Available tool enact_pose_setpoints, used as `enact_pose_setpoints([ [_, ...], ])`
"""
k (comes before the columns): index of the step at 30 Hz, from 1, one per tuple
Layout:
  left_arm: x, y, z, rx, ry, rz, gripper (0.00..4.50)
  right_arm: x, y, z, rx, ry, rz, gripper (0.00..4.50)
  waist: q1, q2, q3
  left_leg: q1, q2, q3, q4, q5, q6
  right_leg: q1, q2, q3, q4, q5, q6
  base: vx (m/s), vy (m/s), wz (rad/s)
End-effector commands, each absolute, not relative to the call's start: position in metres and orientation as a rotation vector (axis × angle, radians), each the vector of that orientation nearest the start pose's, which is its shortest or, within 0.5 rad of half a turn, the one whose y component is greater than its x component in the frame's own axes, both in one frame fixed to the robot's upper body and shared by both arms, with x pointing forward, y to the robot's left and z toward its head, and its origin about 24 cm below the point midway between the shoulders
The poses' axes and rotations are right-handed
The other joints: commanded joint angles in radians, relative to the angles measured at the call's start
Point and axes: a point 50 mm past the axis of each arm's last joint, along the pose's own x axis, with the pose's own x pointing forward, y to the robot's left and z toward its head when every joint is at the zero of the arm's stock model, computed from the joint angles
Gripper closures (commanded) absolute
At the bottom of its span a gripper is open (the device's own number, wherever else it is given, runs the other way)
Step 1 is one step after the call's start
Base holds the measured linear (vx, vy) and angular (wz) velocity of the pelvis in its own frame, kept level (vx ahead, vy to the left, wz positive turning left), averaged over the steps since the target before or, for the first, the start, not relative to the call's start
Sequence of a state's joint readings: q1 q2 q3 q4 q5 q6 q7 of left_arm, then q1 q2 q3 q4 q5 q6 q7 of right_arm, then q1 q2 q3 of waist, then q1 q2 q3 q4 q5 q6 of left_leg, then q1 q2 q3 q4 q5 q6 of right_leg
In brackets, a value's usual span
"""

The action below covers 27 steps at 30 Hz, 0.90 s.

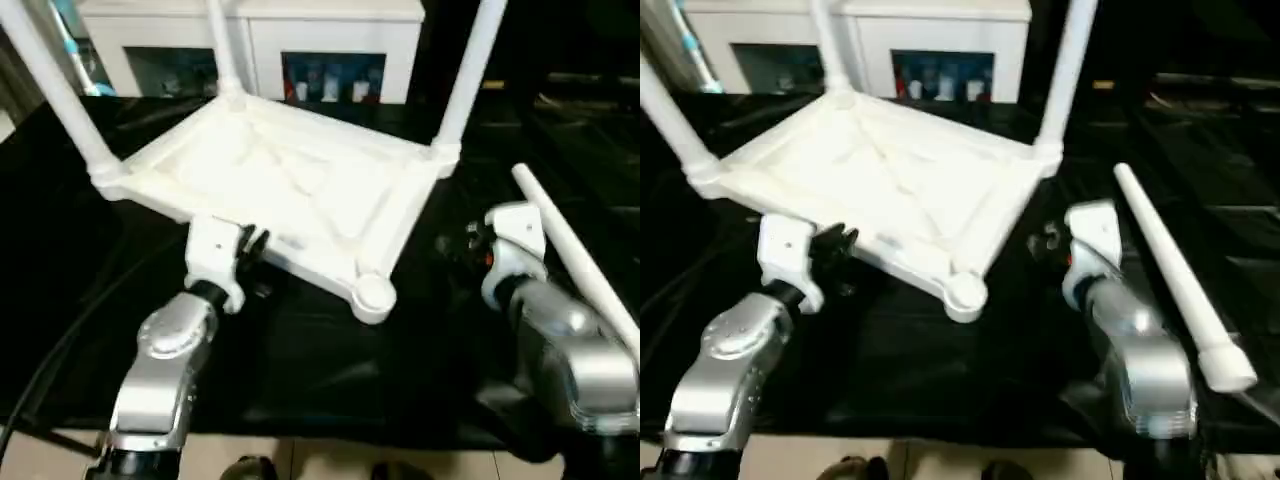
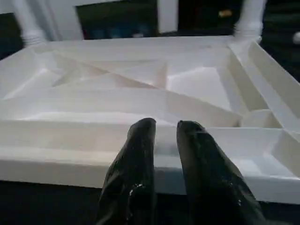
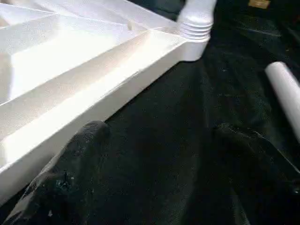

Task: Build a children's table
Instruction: Rotate table base, then pick table leg

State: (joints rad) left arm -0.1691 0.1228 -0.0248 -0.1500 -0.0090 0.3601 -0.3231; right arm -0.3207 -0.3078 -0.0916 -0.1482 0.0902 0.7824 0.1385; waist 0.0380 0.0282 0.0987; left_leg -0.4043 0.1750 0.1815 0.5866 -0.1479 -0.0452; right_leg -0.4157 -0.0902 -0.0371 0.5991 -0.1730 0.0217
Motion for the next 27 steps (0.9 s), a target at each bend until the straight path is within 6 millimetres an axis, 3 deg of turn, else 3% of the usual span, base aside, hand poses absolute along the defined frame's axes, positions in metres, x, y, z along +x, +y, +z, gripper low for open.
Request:
enact_pose_setpoints([
  [1, 0.279, 0.131, 0.088, 0.129, 0.074, -0.423, 3.45, 0.303, -0.227, 0.101, -0.182, 0.390, -0.028, 0.27, -0.001, -0.006, -0.066, 0.031, 0.035, -0.020, -0.079, -0.366, -0.012, 0.028, -0.025, 0.027, -0.085, -0.314, -0.112, 0.000, 0.000, 0.00],
  [2, 0.279, 0.131, 0.088, 0.129, 0.075, -0.428, 3.45, 0.303, -0.228, 0.101, -0.186, 0.393, -0.030, 0.13, 0.000, -0.006, -0.069, 0.034, 0.035, -0.019, -0.077, -0.361, -0.013, 0.027, -0.026, 0.028, -0.084, -0.304, -0.118, 0.000, 0.000, 0.00],
  [3, 0.277, 0.128, 0.088, 0.127, 0.081, -0.473, 3.45, 0.306, -0.235, 0.105, -0.205, 0.399, -0.049, 0.13, -0.001, -0.008, -0.070, 0.028, 0.034, -0.019, -0.076, -0.338, -0.009, 0.034, -0.027, 0.028, -0.081, -0.271, -0.129, 0.000, 0.000, 0.00],
  [4, 0.273, 0.124, 0.089, 0.135, 0.084, -0.553, 3.45, 0.311, -0.248, 0.110, -0.217, 0.408, -0.085, 0.13, 0.000, -0.013, -0.073, 0.030, 0.033, -0.018, -0.073, -0.319, -0.003, 0.035, -0.030, 0.028, -0.080, -0.257, -0.141, 0.000, 0.000, 0.00],
  [5, 0.267, 0.121, 0.090, 0.152, 0.099, -0.655, 3.45, 0.316, -0.267, 0.118, -0.244, 0.433, -0.135, 0.13, -0.001, -0.014, -0.075, 0.023, 0.031, -0.017, -0.072, -0.292, 0.007, 0.042, -0.031, 0.027, -0.075, -0.233, -0.154, 0.000, 0.000, 0.00],
  [6, 0.267, 0.121, 0.090, 0.152, 0.099, -0.655, 3.45, 0.316, -0.267, 0.118, -0.244, 0.433, -0.135, 0.13, 0.000, -0.013, -0.077, 0.027, 0.031, -0.017, -0.069, -0.286, 0.009, 0.041, -0.032, 0.025, -0.072, -0.228, -0.165, 0.000, 0.000, 0.00],
  [7, 0.266, 0.121, 0.090, 0.162, 0.118, -0.700, 3.45, 0.318, -0.279, 0.121, -0.272, 0.468, -0.157, 0.13, 0.001, -0.014, -0.074, 0.030, 0.030, -0.009, -0.063, -0.281, 0.022, 0.038, -0.033, 0.028, -0.077, -0.233, -0.180, 0.000, 0.000, 0.00],
  [9, 0.265, 0.121, 0.090, 0.163, 0.119, -0.720, 3.45, 0.318, -0.285, 0.122, -0.289, 0.492, -0.151, 0.13, 0.001, -0.014, -0.075, 0.022, 0.030, -0.009, -0.062, -0.252, 0.036, 0.046, -0.035, 0.027, -0.075, -0.223, -0.186, 0.000, 0.000, 0.00],
  [14, 0.264, 0.122, 0.102, 0.190, 0.106, -0.835, 3.45, 0.320, -0.323, 0.130, -0.223, 0.630, -0.148, 0.13, 0.000, -0.015, -0.078, 0.025, 0.031, -0.007, -0.055, -0.232, 0.058, 0.049, -0.031, 0.023, -0.071, -0.188, -0.240, 0.000, 0.000, 0.00],
  [17, 0.262, 0.121, 0.108, 0.210, 0.105, -0.904, 3.45, 0.320, -0.331, 0.131, -0.130, 0.717, -0.107, 0.13, -0.001, -0.016, -0.077, 0.026, 0.032, -0.007, -0.053, -0.243, 0.066, 0.053, -0.032, 0.021, -0.069, -0.198, -0.262, 0.000, 0.000, 0.00],
  [20, 0.256, 0.120, 0.112, 0.214, 0.131, -0.993, 3.45, 0.317, -0.338, 0.128, -0.113, 0.796, -0.088, 0.13, 0.000, -0.016, -0.076, 0.029, 0.035, -0.006, -0.051, -0.253, 0.062, 0.049, -0.033, 0.020, -0.067, -0.212, -0.279, 0.000, 0.000, 0.00],
  [23, 0.252, 0.118, 0.115, 0.229, 0.139, -1.047, 3.45, 0.315, -0.342, 0.123, -0.121, 0.865, -0.060, 0.13, 0.003, -0.017, -0.076, 0.029, 0.036, -0.004, -0.050, -0.265, 0.053, 0.049, -0.032, 0.020, -0.067, -0.234, -0.278, 0.000, 0.000, 0.00],
  [25, 0.249, 0.118, 0.116, 0.221, 0.153, -1.079, 3.45, 0.312, -0.341, 0.118, -0.085, 0.921, -0.020, 0.47, 0.005, -0.018, -0.076, 0.028, 0.037, -0.004, -0.050, -0.275, 0.047, 0.049, -0.032, 0.020, -0.067, -0.249, -0.276, 0.000, 0.000, 0.00],
  [27, 0.247, 0.118, 0.116, 0.228, 0.161, -1.096, 3.45, 0.310, -0.343, 0.114, -0.086, 0.962, -0.010, 0.50, 0.007, -0.020, -0.074, 0.029, 0.037, -0.004, -0.051, -0.287, 0.044, 0.046, -0.032, 0.020, -0.067, -0.271, -0.275, 0.000, 0.000, 0.00],
])
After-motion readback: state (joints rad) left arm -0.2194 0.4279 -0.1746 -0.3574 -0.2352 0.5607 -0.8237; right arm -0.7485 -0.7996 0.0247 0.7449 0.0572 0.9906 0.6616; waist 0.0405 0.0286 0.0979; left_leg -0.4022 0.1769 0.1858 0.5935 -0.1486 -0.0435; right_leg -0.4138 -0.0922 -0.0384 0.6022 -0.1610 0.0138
